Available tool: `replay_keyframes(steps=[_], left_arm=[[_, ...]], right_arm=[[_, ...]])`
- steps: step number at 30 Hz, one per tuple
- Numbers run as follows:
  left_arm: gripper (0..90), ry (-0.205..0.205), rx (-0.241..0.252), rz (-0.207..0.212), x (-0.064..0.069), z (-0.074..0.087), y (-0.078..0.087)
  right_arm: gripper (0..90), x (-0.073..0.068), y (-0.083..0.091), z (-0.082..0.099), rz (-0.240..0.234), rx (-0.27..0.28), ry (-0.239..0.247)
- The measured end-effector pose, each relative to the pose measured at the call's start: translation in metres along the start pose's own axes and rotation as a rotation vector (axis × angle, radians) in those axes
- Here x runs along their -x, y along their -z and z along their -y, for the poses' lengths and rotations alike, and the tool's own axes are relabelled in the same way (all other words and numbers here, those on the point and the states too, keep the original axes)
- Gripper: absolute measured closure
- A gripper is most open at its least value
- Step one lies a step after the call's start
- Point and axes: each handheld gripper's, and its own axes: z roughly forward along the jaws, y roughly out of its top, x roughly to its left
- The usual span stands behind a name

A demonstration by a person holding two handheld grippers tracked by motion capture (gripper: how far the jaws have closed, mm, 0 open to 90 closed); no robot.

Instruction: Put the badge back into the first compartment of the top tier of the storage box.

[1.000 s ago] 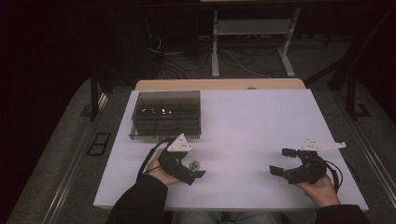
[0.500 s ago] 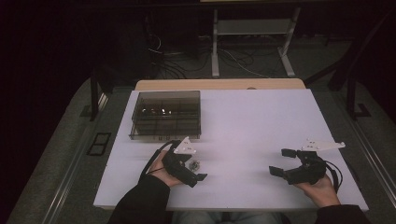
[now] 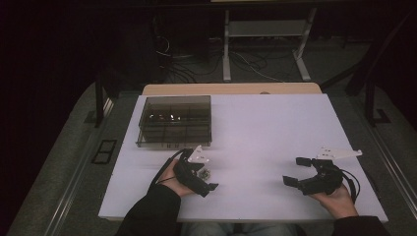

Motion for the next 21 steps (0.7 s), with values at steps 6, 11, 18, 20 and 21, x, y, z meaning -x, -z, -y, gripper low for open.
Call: replay_keyframes(steps=[6, 11, 18, 20, 21], left_arm=[[0.0, -0.005, -0.023, -0.015, -0.0005, 0.0013, -0.0043], [5.2, -0.010, -0.026, -0.026, 0.0007, 0.0021, -0.0053], [13.9, -0.006, -0.034, -0.031, -0.0016, 0.0059, -0.0060], [16.5, -0.007, -0.034, -0.034, -0.0016, 0.0060, -0.0060], [18.5, -0.011, -0.032, -0.036, -0.0013, 0.0061, -0.0064]], right_arm=[[0.5, -0.0002, -0.0002, 0.0001, 0.001, -0.003, -0.001], [0.5, -0.0003, -0.0004, 0.0001, -0.001, -0.005, 0.003], [0.5, -0.0003, 0.0000, 0.0001, -0.002, -0.005, -0.001], [0.5, -0.0003, -0.0001, 0.0001, -0.003, -0.005, 0.000], [0.5, -0.0002, -0.0002, 0.0001, -0.003, -0.005, 0.001]])
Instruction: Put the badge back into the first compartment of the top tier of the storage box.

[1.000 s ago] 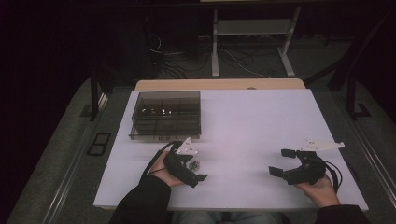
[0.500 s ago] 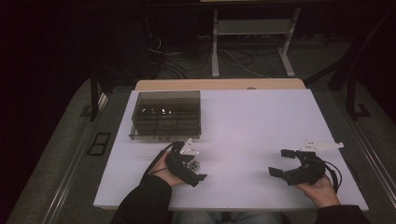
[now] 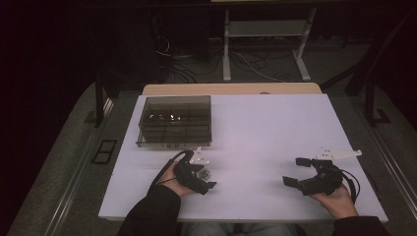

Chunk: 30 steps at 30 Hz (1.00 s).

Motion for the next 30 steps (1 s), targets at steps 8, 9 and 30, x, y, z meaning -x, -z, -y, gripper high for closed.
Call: replay_keyframes(steps=[8, 9, 30], left_arm=[[29.8, -0.010, -0.012, 0.006, -0.0015, 0.0016, -0.0040], [31.3, -0.011, -0.020, 0.003, -0.0019, 0.0019, -0.0053], [56.9, -0.028, -0.018, 0.022, -0.0006, 0.0004, -0.0087]], right_arm=[[0.5, -0.0001, 0.0003, -0.0001, -0.002, 0.001, -0.004], [0.5, -0.0001, 0.0003, -0.0001, -0.002, 0.001, -0.004], [0.5, -0.0003, 0.0000, -0.0004, -0.009, 0.013, 0.007]])
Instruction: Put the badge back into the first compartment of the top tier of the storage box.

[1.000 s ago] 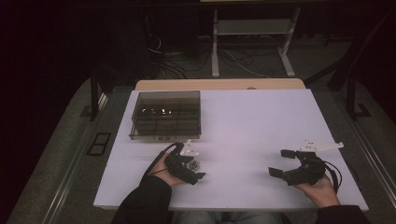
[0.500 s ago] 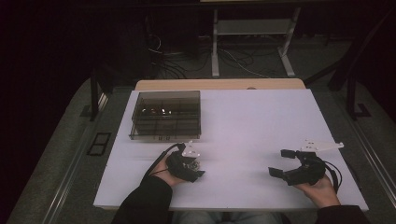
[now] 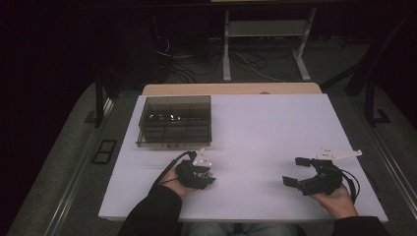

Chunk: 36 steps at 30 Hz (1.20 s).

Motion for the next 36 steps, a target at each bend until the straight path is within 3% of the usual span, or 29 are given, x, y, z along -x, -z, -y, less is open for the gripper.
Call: replay_keyframes(steps=[8, 13, 23, 36], left_arm=[[57.3, 0.001, -0.011, 0.008, -0.001, -0.002, 0.000], [57.3, -0.018, -0.022, 0.017, -0.002, -0.005, 0.001], [57.2, -0.002, 0.012, 0.075, -0.009, -0.018, 0.013], [57.2, 0.009, 0.057, 0.088, -0.017, -0.023, 0.029]], right_arm=[[0.5, 0.000, 0.001, 0.000, -0.002, 0.000, -0.007], [0.5, 0.000, 0.001, 0.000, -0.001, -0.001, -0.008], [0.5, 0.000, 0.001, 0.000, 0.000, -0.002, -0.008], [0.5, 0.000, 0.001, 0.000, -0.001, -0.007, -0.011]])
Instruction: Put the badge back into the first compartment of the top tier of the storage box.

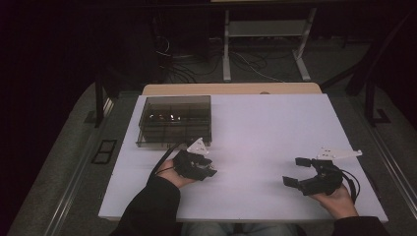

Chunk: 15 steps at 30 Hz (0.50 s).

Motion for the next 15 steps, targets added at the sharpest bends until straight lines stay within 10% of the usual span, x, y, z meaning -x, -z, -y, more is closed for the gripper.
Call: replay_keyframes(steps=[15], left_arm=[[57.3, 0.003, 0.014, 0.001, -0.005, -0.005, 0.018]], right_arm=[[0.5, 0.001, 0.000, 0.000, -0.002, 0.000, 0.005]])
